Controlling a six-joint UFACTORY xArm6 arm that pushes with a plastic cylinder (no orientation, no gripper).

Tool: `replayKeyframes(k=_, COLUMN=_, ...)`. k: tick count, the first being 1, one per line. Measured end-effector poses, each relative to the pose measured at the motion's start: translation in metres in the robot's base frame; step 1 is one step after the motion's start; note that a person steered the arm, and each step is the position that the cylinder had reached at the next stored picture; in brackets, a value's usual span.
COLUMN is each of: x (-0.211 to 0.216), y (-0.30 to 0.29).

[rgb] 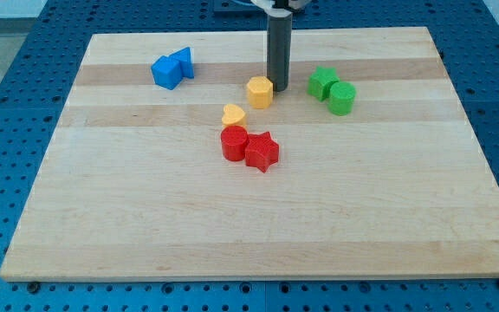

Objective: Slide the hexagon to the top right of the heart

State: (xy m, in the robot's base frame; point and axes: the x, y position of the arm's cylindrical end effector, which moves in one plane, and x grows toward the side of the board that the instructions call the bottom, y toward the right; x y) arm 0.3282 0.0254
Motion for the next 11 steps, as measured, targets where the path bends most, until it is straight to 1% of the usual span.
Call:
replayKeyframes(k=4, x=0.000, y=-0.025)
replayKeyframes(k=5, x=0.002, y=-0.046)
replayKeyframes(k=6, x=0.016, y=-0.055)
replayKeyframes(k=8, x=0.070, y=-0.061)
replayKeyframes(k=9, x=0.084, y=-0.063)
replayKeyframes(k=10, x=0.080, y=-0.063)
replayKeyframes(k=11, x=0.074, y=-0.037)
